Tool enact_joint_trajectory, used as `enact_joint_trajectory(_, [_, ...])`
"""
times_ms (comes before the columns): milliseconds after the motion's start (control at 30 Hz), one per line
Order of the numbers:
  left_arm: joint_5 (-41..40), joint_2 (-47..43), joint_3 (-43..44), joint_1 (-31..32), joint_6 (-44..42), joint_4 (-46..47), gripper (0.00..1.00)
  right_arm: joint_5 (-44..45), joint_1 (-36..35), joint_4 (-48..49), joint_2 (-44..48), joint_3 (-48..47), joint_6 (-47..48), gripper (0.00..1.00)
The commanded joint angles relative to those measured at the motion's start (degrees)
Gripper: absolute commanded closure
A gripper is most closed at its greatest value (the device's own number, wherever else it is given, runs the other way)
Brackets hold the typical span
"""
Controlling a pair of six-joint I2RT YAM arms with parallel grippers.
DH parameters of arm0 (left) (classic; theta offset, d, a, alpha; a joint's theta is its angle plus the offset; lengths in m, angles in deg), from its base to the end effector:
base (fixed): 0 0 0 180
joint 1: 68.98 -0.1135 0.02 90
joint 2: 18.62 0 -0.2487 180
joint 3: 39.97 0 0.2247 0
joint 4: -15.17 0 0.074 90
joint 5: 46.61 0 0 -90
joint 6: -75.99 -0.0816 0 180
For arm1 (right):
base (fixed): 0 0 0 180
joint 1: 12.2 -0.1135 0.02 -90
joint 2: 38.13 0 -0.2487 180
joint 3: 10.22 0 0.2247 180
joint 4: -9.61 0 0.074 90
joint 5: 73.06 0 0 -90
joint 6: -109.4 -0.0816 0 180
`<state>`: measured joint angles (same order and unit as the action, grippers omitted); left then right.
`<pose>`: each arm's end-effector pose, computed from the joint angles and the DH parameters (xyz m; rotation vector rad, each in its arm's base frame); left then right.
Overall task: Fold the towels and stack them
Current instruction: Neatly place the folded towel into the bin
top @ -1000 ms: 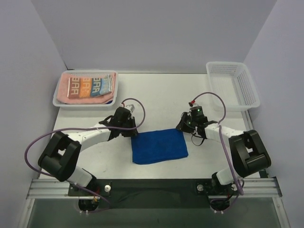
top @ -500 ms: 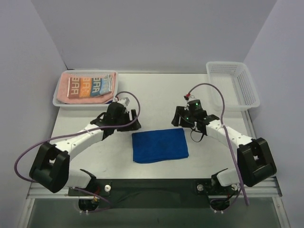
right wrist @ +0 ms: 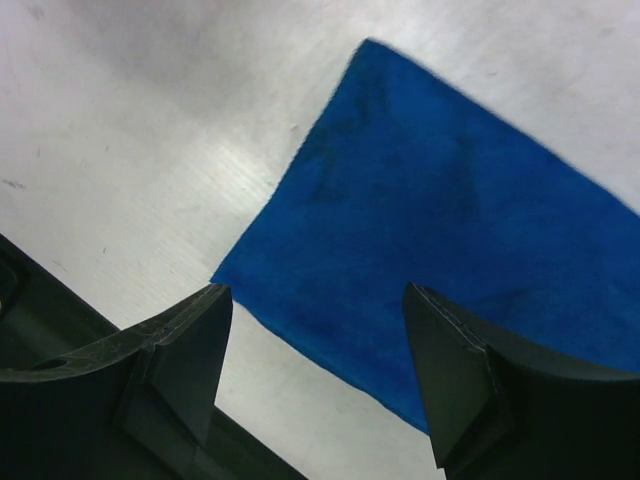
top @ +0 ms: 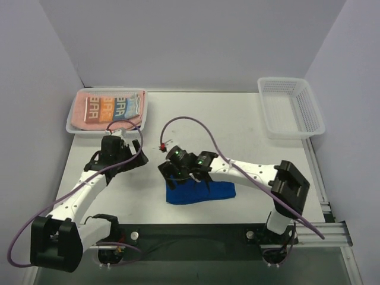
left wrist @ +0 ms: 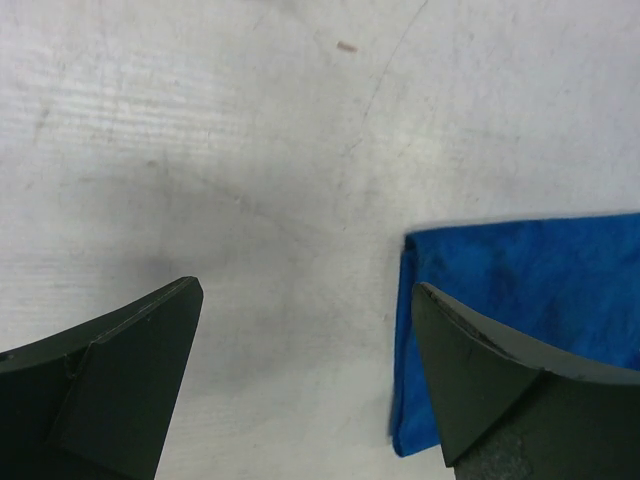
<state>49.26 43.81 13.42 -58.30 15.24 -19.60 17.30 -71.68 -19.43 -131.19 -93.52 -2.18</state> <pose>0.2331 -0.0525 0.1912 -0.3323 2.3544 -0.4607 0.1914 0.3236 0.2263 -0.7625 2.2318 0.7287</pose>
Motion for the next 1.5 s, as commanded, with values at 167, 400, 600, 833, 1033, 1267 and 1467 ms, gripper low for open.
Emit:
enact_joint_trajectory(167, [-0.7,-5.8,-2.2,-0.9,-2.0,-6.5,0.03,4.5,-8.5,-8.5,-13.9,-10.1,-0.6,0.37])
enact_joint_trajectory(400, [-5.2,-3.8,-2.2,-0.9,-0.3,-7.6,0.03,5.1,-9.8,-10.5,-20.9,-14.8,-0.8,0.42])
enact_joint_trajectory(600, [-5.4,-3.5,-2.1,-0.9,0.0,-7.6,0.03,4.2,-10.6,-11.5,-24.9,-14.6,-2.0,0.46])
enact_joint_trajectory(833, [-4.4,-2.8,-2.1,-0.8,0.2,-7.6,0.03,6.1,-9.9,-12.5,-25.1,-12.9,-3.3,0.87])
enact_joint_trajectory(1033, [0.1,-2.4,-3.0,-0.8,1.2,-6.1,0.02,4.5,-7.6,-4.2,-16.0,-5.4,-3.8,1.0])
enact_joint_trajectory(1267, [12.5,-2.1,-7.1,1.2,12.0,2.7,0.03,-4.1,-3.1,11.5,-6.0,5.7,-7.7,1.0])
enact_joint_trajectory(1467, [12.6,0.4,-9.3,9.6,20.7,12.4,0.03,-6.4,-1.2,22.3,-0.9,11.8,-10.4,1.0])
